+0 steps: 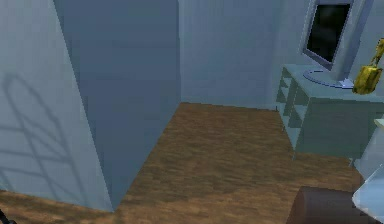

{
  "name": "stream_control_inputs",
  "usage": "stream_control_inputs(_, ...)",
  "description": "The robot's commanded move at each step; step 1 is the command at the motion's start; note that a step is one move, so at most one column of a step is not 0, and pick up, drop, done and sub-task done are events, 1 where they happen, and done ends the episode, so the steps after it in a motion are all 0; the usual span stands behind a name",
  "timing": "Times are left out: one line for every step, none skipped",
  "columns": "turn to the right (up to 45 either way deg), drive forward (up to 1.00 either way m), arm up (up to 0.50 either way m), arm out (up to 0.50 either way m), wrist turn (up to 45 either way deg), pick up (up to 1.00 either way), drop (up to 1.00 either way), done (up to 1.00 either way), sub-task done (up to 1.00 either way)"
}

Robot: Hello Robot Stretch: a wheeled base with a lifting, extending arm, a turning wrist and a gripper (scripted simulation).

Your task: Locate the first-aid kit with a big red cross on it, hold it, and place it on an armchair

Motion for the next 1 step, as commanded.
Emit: stream_control_inputs(0.0, 0.00, 0.00, 0.00, -45.0, 0.00, 0.00, 0.00, 0.00)
